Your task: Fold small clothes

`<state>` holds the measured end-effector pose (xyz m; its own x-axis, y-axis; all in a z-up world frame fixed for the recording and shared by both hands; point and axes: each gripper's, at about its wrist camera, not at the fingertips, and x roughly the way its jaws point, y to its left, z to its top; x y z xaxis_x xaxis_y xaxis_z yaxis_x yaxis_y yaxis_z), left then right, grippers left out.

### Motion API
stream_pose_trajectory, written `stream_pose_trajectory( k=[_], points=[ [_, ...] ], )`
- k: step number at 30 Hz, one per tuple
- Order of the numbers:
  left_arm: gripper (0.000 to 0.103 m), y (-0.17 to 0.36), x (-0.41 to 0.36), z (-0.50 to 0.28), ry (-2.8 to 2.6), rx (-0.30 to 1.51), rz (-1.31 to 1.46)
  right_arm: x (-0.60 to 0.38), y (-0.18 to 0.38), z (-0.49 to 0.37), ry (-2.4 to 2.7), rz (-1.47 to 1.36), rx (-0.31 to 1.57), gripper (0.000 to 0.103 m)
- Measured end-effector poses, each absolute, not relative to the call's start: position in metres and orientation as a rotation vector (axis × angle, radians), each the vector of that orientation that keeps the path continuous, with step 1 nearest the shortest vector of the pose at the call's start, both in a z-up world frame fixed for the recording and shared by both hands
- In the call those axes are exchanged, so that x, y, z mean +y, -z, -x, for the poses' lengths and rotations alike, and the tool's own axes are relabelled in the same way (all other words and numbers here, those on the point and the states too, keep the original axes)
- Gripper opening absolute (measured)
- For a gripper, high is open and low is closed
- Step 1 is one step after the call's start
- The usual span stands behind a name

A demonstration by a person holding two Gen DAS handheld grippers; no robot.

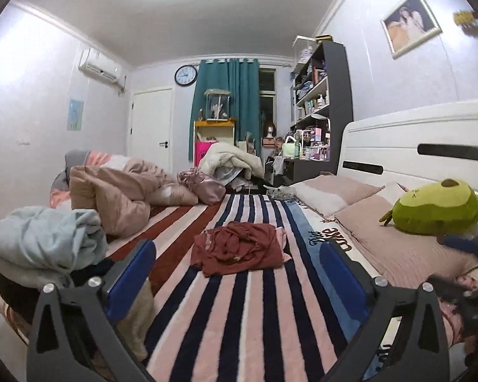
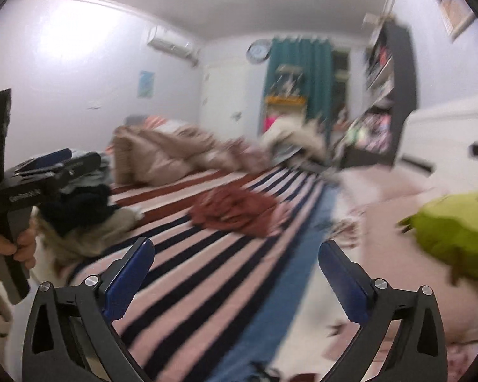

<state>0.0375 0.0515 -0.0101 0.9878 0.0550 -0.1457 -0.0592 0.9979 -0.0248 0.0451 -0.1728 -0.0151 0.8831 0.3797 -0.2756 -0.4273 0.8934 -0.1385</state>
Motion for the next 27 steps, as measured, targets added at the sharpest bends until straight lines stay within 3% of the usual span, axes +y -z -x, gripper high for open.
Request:
stream_pose_trajectory(
  k=[18, 27],
  points=[
    [0.102, 0.021, 0.022, -0.05, -0.025, 0.178, 0.01, -0.211, 0.01, -0.016, -0.307, 0.124, 0.194, 0.103],
    [0.102, 0.022, 0.025, -0.049, -0.048, 0.187, 0.003, -0.202, 0.012, -0.023, -0.324, 0.14, 0.273, 0.103]
  ],
)
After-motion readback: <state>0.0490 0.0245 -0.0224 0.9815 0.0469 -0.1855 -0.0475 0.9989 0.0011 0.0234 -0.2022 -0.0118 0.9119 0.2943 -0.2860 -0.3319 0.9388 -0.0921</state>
